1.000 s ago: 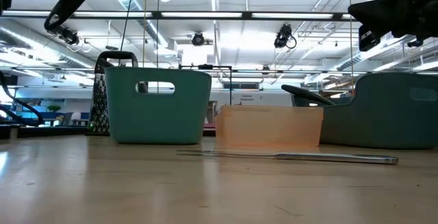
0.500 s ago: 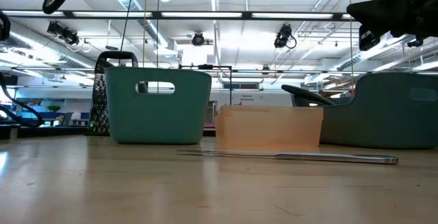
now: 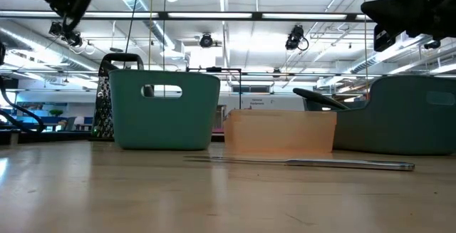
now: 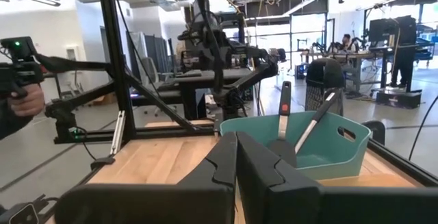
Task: Pick & Place Kitchen Items
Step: Put the black serving spoon into the dark green bin
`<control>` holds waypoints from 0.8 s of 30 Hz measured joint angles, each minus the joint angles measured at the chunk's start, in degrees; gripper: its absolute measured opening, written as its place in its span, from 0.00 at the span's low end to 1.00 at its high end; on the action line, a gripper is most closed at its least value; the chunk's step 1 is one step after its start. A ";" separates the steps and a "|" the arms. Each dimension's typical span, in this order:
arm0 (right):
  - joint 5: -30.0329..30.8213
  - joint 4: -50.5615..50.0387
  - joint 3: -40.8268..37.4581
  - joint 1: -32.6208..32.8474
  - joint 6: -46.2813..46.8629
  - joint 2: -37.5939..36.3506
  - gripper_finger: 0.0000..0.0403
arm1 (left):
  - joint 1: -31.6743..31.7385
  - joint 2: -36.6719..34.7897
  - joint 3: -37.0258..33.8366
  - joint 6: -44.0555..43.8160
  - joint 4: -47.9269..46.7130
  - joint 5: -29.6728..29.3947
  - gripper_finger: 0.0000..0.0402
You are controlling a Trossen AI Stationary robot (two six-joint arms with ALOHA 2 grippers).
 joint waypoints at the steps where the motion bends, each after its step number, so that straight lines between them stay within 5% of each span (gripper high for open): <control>1: 0.00 0.16 0.00 0.00 0.00 0.00 0.03 | 0.51 -0.73 -0.46 0.04 -0.36 -0.05 0.20; 11: 0.00 0.24 0.00 -0.02 -0.02 0.00 0.03 | 5.26 -9.50 -1.87 0.23 -3.29 -1.71 0.20; 24: 0.00 0.11 0.00 0.00 -0.05 0.00 0.03 | 9.08 -9.35 0.48 0.96 -2.81 -5.73 0.20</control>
